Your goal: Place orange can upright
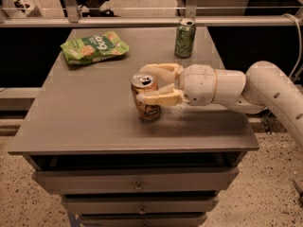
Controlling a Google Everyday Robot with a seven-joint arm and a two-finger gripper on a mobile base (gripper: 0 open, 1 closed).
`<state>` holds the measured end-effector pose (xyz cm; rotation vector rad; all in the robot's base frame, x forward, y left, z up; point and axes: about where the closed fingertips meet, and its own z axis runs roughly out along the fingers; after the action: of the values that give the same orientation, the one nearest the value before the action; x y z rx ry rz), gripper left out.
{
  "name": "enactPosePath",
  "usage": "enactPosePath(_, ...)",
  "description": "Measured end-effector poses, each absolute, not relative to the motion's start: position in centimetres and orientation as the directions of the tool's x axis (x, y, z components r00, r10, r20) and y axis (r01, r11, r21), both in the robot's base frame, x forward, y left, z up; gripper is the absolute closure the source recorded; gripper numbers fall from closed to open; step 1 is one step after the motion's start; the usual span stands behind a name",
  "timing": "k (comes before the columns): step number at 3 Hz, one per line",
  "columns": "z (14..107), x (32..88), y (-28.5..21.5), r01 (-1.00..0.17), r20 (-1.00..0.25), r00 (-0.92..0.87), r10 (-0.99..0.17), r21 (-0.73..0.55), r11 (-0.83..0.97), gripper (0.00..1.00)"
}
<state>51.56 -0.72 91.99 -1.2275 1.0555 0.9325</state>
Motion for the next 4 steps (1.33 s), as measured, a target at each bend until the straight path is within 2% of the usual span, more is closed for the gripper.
enactPosePath(1,91.5,51.6,-1.3,-0.959,-0.966,0.258,0.006,-0.255,0.123,0.12)
enactPosePath(2,91.3,51.6,-1.9,-0.959,-0.967,0.254,0.006,-0.251,0.131,0.00)
enactPosePath(3,91.9,51.5,-3.2,-0.953,-0.964,0.265,-0.031,-0.266,0.144,0.00)
enactPosePath(4,94.8,51.1,-6.3,-0.932,-0.947,0.298,-0.122,-0.316,0.176,0.00)
